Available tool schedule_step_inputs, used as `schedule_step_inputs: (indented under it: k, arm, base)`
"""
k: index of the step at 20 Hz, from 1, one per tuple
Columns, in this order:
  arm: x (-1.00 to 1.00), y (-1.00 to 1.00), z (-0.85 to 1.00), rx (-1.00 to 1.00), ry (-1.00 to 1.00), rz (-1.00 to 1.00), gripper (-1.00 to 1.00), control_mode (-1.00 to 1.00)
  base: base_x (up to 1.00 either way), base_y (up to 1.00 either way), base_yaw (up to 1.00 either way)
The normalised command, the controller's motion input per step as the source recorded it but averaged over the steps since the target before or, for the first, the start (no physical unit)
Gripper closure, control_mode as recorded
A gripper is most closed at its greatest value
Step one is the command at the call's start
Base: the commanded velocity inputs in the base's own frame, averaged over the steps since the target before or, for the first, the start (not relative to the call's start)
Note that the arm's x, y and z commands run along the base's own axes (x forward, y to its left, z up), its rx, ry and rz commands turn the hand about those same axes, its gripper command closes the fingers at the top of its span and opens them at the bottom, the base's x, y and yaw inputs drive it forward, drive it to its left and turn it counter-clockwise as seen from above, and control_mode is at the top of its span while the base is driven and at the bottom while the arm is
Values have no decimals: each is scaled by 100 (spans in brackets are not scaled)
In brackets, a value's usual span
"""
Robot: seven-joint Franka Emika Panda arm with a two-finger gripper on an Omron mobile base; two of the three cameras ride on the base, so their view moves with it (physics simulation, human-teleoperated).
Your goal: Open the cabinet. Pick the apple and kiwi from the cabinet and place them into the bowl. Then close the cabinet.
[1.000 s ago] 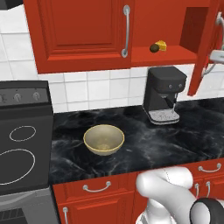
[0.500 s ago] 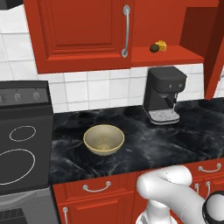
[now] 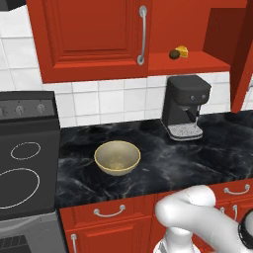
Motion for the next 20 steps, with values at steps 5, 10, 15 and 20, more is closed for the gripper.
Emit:
schedule_step_inputs:
  k: [5,10,15,20]
  arm:
    - [-100,99,-78,-25,0,35,-100,-100]
    - [-100,100,-100,-40,-2,29,-100,-100]
    - [-53,100,-20,-14,-22,4,-100,-100]
    - [-52,100,60,-8,-59,-17,-100,-100]
  base:
    - [0,0,0]
    - [0,0,0]
    - [0,0,0]
    - [0,0,0]
